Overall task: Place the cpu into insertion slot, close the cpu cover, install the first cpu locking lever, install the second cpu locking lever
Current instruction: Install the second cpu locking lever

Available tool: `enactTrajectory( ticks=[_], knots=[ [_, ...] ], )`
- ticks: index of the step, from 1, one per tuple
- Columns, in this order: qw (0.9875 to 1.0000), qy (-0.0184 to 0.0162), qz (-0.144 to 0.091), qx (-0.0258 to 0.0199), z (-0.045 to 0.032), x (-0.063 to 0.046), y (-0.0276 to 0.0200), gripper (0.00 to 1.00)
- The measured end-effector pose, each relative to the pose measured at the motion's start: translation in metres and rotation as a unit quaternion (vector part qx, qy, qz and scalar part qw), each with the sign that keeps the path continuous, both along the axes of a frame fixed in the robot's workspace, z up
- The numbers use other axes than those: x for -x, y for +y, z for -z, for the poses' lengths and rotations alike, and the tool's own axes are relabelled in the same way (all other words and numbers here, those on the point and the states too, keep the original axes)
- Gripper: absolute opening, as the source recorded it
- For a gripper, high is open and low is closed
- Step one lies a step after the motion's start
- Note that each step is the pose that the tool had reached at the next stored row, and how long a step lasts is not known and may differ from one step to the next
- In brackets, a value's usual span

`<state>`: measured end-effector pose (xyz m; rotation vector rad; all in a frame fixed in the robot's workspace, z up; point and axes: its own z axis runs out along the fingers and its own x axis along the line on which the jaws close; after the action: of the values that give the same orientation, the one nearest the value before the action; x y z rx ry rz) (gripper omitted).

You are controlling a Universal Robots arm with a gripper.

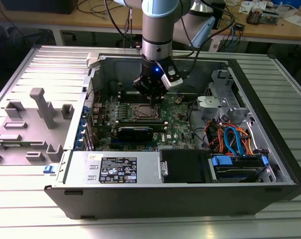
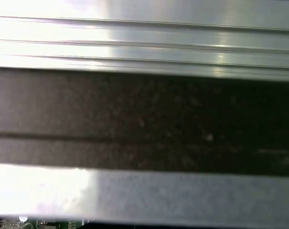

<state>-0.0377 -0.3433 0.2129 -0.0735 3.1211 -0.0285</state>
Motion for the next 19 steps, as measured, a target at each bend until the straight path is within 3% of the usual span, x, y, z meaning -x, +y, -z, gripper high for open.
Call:
enactTrajectory(
  ticks=[11,19],
  knots=[
    [1.0000,0.0000,0.004,0.0000,-0.0048,-0.001,-0.0027,0.11],
    [1.0000,0.0000,0.007,-0.0004,-0.0048,-0.001,-0.0176,0.11]
  ],
)
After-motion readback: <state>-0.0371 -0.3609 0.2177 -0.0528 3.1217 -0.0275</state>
